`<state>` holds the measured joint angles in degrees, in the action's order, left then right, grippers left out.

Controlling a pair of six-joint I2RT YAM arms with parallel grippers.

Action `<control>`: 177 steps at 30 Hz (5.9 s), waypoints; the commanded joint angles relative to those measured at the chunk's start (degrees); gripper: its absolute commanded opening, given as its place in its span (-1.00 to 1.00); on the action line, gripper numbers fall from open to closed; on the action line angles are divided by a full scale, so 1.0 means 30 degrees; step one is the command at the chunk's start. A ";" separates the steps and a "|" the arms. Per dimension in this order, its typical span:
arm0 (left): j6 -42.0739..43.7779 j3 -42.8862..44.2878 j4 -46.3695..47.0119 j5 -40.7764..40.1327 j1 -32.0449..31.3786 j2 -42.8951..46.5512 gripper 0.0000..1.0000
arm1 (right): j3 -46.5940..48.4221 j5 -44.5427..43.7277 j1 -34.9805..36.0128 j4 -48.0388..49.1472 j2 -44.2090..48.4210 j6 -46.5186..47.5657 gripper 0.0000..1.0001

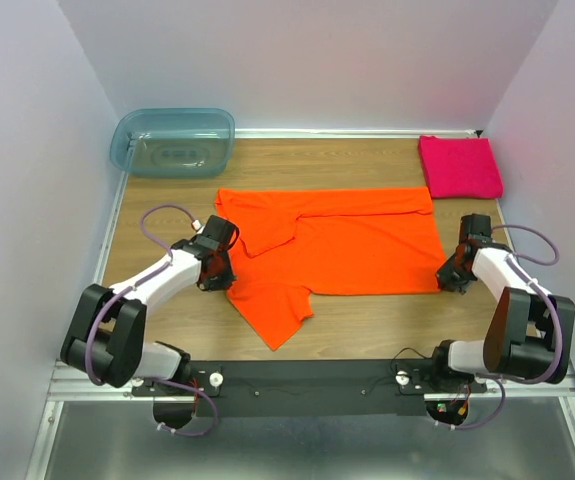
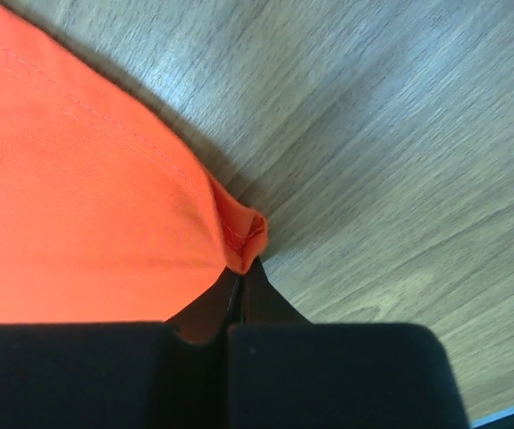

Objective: Fold and stack the t-shirts
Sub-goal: Fold the tshirt

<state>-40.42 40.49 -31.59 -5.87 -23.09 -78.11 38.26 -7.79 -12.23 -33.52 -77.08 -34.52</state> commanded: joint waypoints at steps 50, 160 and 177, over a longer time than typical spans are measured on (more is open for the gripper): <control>0.3953 0.5956 -0.0104 0.0784 0.4797 -0.3935 -1.00 | 0.8780 0.2187 0.0268 -0.0195 -0.6417 0.2279 -0.99; 0.4129 0.6484 0.0248 0.1722 0.6877 -0.4404 -0.46 | 0.9365 0.3505 0.1674 0.0098 -0.8380 0.2601 -0.69; 0.2347 0.1860 -0.0131 0.2951 0.5593 0.3467 0.72 | 0.7647 0.7655 0.8578 0.2343 -0.2524 0.1933 0.64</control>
<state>-30.46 51.29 -30.35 0.80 -3.70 -73.12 66.19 8.05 7.09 -32.14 -87.59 -26.02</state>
